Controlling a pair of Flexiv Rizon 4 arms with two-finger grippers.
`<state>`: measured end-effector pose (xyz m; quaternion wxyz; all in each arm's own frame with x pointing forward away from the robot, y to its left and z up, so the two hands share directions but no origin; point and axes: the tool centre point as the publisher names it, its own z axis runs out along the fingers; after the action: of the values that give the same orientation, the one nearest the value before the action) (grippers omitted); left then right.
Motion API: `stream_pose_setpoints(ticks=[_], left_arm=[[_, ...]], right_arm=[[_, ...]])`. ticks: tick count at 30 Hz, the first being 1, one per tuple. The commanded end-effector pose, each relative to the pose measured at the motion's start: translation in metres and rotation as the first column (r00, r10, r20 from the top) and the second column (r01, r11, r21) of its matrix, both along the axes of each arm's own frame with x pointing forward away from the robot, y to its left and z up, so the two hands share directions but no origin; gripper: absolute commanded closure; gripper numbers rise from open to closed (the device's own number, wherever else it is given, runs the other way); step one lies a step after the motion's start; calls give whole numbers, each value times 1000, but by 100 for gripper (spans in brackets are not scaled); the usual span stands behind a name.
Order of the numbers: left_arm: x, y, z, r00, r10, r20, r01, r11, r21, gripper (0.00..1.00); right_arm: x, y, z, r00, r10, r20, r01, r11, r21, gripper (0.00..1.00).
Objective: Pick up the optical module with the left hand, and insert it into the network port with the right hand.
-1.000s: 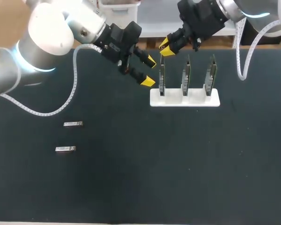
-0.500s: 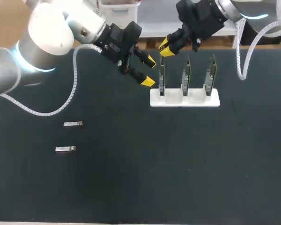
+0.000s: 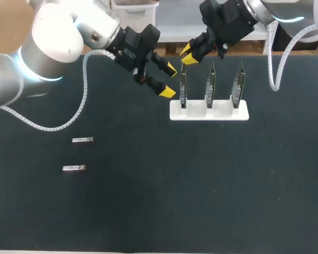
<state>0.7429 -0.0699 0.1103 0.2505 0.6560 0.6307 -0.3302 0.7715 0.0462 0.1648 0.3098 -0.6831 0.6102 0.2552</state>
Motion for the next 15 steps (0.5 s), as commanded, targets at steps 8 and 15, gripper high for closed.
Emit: stream_pose_setpoints(ticks=[8, 15], left_arm=[[1, 0, 0, 1000, -1, -2, 1, 1000, 3, 0], [1, 0, 0, 1000, -1, -2, 1, 1000, 3, 0]], right_arm=[[-3, 1, -8, 1000, -8, 1, 8, 1000, -8, 100], [-4, 2, 2, 999, -11, 30, 11, 1000, -3, 100]])
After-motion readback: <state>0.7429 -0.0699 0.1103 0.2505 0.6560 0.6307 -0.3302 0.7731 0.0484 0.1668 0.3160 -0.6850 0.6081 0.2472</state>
